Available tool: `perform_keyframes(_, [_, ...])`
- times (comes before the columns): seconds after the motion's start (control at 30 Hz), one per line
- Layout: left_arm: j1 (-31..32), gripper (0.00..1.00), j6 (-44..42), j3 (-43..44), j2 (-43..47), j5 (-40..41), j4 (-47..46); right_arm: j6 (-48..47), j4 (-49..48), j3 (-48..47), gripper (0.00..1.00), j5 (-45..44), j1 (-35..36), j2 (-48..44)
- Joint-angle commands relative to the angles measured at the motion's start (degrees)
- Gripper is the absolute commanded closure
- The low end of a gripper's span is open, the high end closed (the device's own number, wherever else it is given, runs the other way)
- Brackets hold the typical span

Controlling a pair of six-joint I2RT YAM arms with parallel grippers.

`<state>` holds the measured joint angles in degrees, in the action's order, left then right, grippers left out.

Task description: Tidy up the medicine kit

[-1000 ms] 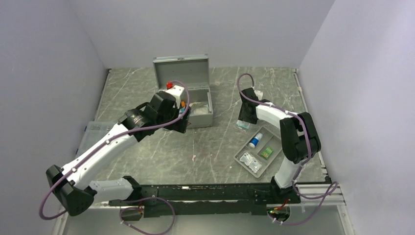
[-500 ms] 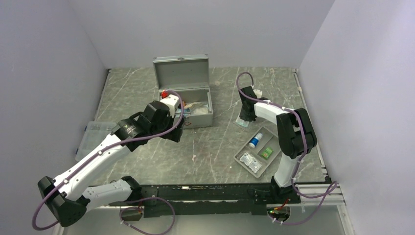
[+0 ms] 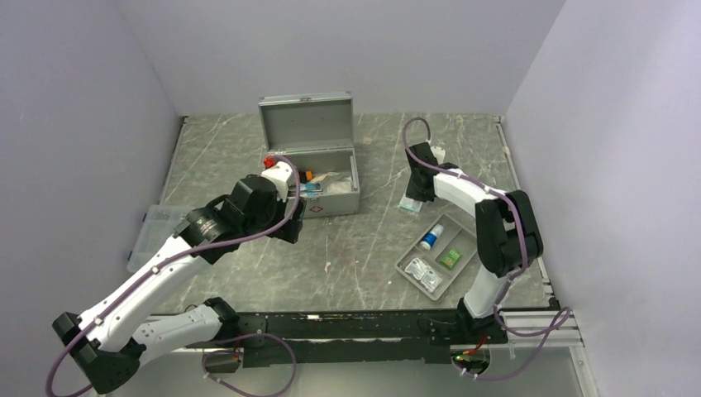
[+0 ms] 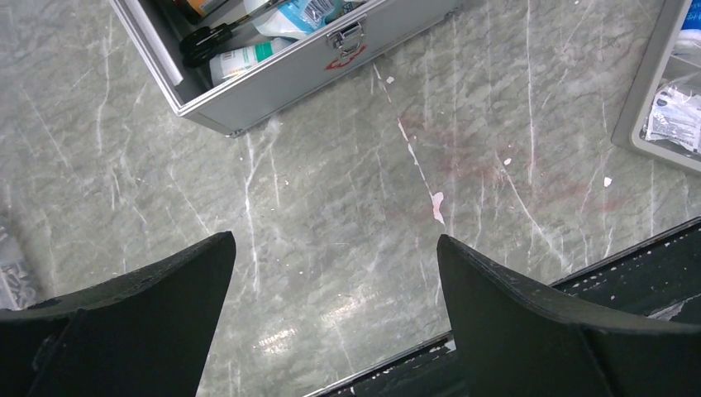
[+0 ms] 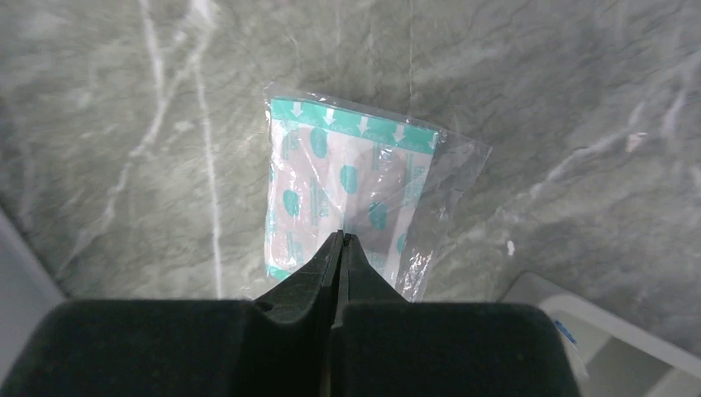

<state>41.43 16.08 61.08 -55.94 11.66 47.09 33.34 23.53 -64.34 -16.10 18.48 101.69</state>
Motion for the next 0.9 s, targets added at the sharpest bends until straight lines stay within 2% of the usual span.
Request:
perform_keyframes(0.0, [-0.2, 0.01, -1.8, -0.4, 3.4, 1.9, 0.2, -2.5, 2.0, -3.8, 1.0, -2.8, 0.8, -8.2])
perform_keyframes(0.1, [-0.2, 0.01, -2.0, -2.1, 4.8, 2.5, -0.6, -3.7, 2.5, -5.0, 1.0, -3.2, 2.2, -12.1])
perform_keyframes(0.3, [-0.2, 0.01, -2.6, -5.0, 7.3, 3.0, -2.9, -8.8, -0.4, -6.5, 1.0, -4.6, 10.1, -17.6])
perform_keyframes(0.5, [-0.4, 0.01, -2.3, -7.6, 10.1, 4.4, -4.4, -14.4, -4.3, -9.6, 1.0, 1.6, 13.9, -18.0])
perform_keyframes(0.67, [-0.6, 0.01, -1.8, -9.1, 13.4, 6.0, -4.8, -17.7, -5.5, -16.3, 1.0, 8.5, 15.9, -13.5])
perform_keyframes(0.87, [-1.1, 0.0, -1.3, -9.7, 15.7, 6.9, -5.2, -18.0, -3.3, -27.3, 1.0, 10.9, 18.0, -2.8])
